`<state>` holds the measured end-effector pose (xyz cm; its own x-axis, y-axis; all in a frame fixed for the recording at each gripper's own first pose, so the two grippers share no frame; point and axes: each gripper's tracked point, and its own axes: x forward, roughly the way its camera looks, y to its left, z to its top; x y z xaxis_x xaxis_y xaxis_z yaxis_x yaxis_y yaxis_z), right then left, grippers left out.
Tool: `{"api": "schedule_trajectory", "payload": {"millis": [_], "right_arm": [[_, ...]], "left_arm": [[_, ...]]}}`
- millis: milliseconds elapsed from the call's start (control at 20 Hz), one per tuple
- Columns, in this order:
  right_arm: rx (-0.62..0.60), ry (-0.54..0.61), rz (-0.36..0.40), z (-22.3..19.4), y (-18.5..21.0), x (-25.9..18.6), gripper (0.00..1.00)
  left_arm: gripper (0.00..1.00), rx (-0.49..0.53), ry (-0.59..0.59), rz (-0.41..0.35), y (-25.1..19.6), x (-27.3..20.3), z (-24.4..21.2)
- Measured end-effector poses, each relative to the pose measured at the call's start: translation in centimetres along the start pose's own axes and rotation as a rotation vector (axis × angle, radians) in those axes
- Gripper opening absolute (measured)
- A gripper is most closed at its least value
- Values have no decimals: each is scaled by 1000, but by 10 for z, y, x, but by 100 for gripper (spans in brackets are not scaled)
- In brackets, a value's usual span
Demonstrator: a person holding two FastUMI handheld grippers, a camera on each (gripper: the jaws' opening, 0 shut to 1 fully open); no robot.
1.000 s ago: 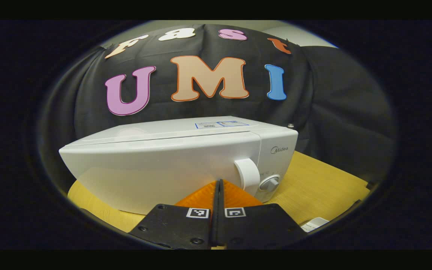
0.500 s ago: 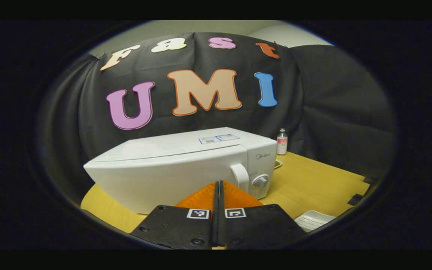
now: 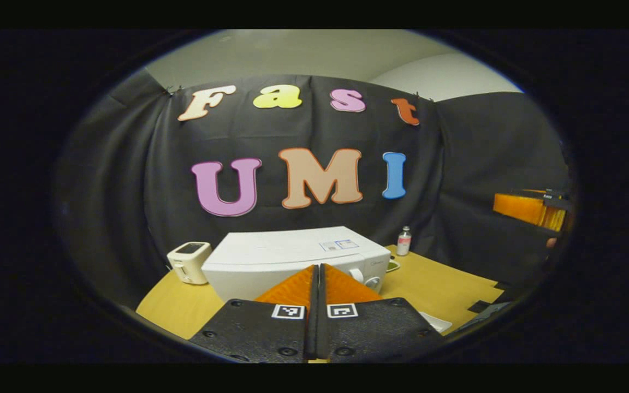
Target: Open the microwave oven with the left hand, put the food in, and close the microwave oven.
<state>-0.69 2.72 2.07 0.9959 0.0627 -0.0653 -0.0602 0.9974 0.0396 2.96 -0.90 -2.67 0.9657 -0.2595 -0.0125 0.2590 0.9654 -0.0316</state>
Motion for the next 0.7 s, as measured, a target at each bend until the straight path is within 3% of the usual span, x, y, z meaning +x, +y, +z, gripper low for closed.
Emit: {"api": "schedule_trajectory", "payload": {"millis": [50, 100, 450, 500, 650, 700], "right_arm": [[-5, -5, 7, 2, 4, -1, 99], [-8, -13, 12, 6, 7, -2, 91], [-9, -47, 28, 20, 21, -10, 91], [-11, -53, 31, 22, 24, -12, 91], [-12, -63, 39, 25, 31, -15, 91], [-14, -61, 44, 24, 34, -17, 91]], "left_arm": [[0, 3, -18, 16, 6, -7, 13], [1, 2, -31, 27, 11, -13, 21], [1, -21, -93, 100, 23, -55, 65], [5, -23, -108, 115, 23, -59, 69], [93, -27, -105, 147, 28, -66, 65], [94, -26, -93, 152, 30, -67, 64]]}}
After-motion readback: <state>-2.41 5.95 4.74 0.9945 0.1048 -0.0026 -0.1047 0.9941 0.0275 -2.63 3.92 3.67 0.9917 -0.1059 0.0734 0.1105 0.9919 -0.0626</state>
